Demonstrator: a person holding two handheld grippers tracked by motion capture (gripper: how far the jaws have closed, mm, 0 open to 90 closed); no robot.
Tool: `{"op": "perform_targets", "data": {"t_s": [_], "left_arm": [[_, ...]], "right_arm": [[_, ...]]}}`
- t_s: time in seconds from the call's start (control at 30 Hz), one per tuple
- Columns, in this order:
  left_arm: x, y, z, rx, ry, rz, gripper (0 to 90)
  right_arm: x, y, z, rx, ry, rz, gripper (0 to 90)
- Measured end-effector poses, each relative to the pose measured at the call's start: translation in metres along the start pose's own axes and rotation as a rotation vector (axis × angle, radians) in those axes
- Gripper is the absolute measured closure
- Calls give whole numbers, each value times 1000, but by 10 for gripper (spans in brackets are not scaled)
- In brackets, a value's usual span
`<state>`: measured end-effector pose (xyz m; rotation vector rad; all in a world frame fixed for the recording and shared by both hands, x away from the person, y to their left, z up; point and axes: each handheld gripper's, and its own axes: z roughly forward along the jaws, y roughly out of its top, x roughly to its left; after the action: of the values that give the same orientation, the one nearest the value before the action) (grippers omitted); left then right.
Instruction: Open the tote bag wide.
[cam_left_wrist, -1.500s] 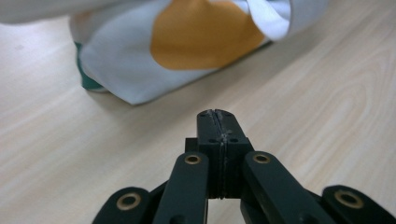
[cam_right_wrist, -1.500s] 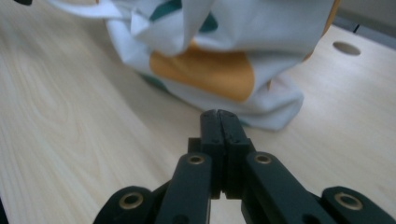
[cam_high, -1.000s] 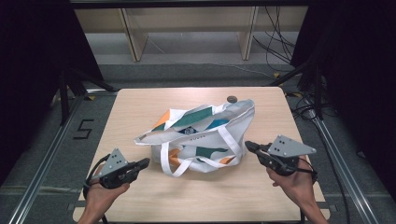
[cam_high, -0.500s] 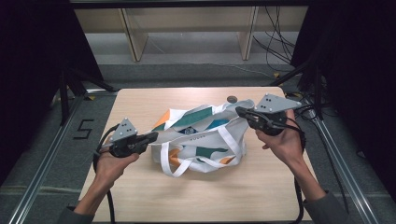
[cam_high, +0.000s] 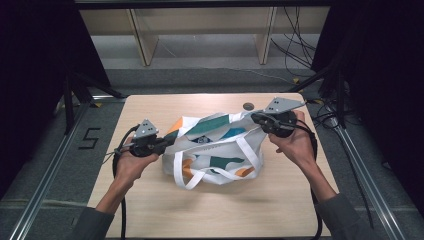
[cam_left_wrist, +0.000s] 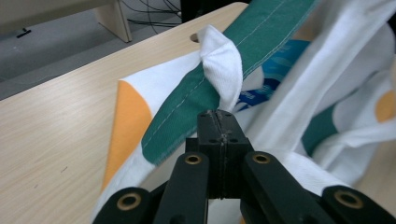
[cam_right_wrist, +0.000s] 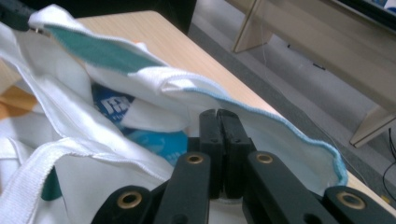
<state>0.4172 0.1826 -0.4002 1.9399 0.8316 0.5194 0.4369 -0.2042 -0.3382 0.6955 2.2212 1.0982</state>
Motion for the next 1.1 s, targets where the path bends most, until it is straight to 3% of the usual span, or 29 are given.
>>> {"op": "perform_targets", "data": {"t_s": [0.17, 0.2, 0.23, 0.27, 0.4, 0.53, 0.57, 0.63, 0.73, 0.87, 1.0, 1.03, 1.1], "left_arm": [[13, -4, 21, 28, 41, -43, 893], [18, -4, 27, 40, 47, -36, 893], [19, -5, 29, 73, 48, -53, 893], [21, -5, 35, 62, 47, -77, 893], [34, -9, 51, 108, 62, -92, 894], [39, -16, 66, 155, 74, -97, 894], [41, -18, 68, 173, 68, -82, 894], [43, -20, 70, 183, 65, -121, 894], [47, -23, 71, 241, 79, -78, 895], [51, -28, 75, 251, 65, -117, 895], [45, -23, 70, 261, 86, -78, 891], [44, -21, 67, 256, 85, -68, 879], [39, -15, 61, 223, 72, -54, 869]], "right_arm": [[-7, -16, 10, 53, -16, 9, 898], [-9, -21, 13, 67, -9, 17, 900], [-11, -27, 16, 90, -1, 29, 900], [-11, -31, 19, 95, -3, 45, 900], [-10, -54, 33, 168, 2, 57, 900], [-9, -72, 46, 189, 22, 98, 900], [-10, -75, 49, 191, 26, 106, 900], [-9, -82, 56, 217, 41, 122, 900], [-4, -93, 63, 241, 52, 108, 900], [6, -109, 70, 242, 58, 132, 900], [6, -103, 66, 251, 44, 132, 900], [4, -98, 63, 242, 36, 107, 900], [0, -86, 55, 200, 28, 110, 896]]}}
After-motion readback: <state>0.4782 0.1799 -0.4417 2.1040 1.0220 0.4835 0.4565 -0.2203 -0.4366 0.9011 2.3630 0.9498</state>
